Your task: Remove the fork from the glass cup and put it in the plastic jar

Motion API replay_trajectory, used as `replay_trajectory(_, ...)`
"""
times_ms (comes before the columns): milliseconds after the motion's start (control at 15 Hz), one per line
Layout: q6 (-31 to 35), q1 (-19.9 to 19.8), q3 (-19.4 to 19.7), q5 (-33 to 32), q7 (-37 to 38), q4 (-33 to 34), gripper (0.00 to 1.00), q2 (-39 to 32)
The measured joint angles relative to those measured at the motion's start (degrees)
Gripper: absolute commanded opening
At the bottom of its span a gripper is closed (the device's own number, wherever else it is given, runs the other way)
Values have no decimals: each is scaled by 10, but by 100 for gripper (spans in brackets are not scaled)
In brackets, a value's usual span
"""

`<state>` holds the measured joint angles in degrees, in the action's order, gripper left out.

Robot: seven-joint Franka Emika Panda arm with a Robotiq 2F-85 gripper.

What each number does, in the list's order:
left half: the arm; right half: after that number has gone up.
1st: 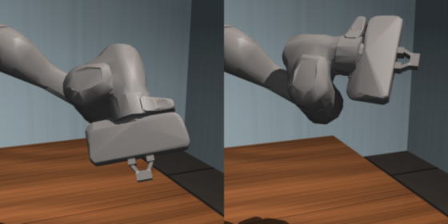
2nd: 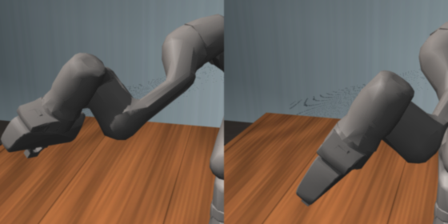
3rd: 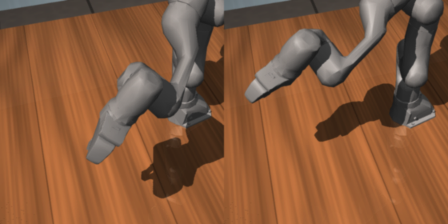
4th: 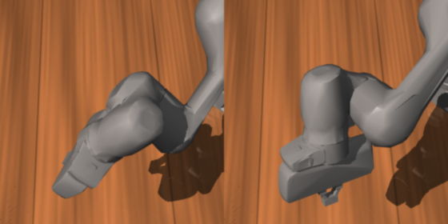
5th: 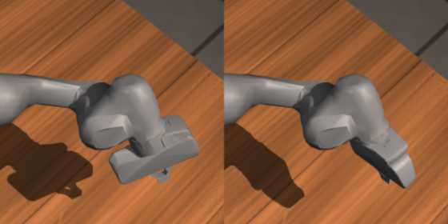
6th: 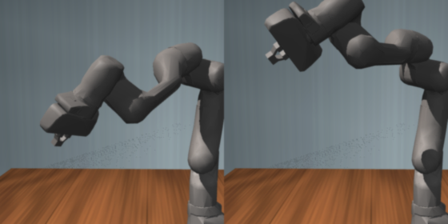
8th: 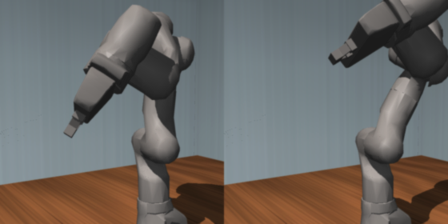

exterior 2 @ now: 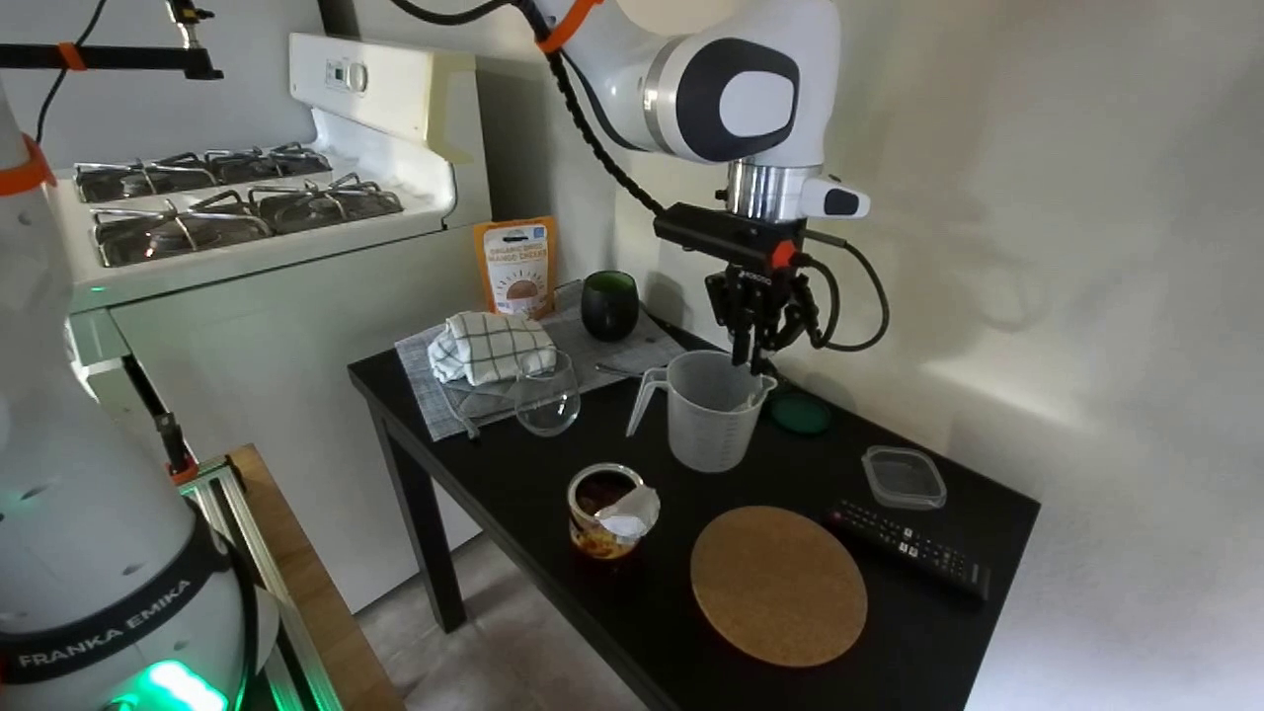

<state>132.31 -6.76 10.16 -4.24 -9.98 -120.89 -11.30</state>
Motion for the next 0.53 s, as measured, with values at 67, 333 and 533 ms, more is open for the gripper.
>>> replay_trajectory(67,0,-3,0,0,0,6,65,8)
replay_trajectory(333,0,-18,4,-8,-3,11,96,74)
replay_trajectory(533,-8,-21,4,-8,-53,2,100,128)
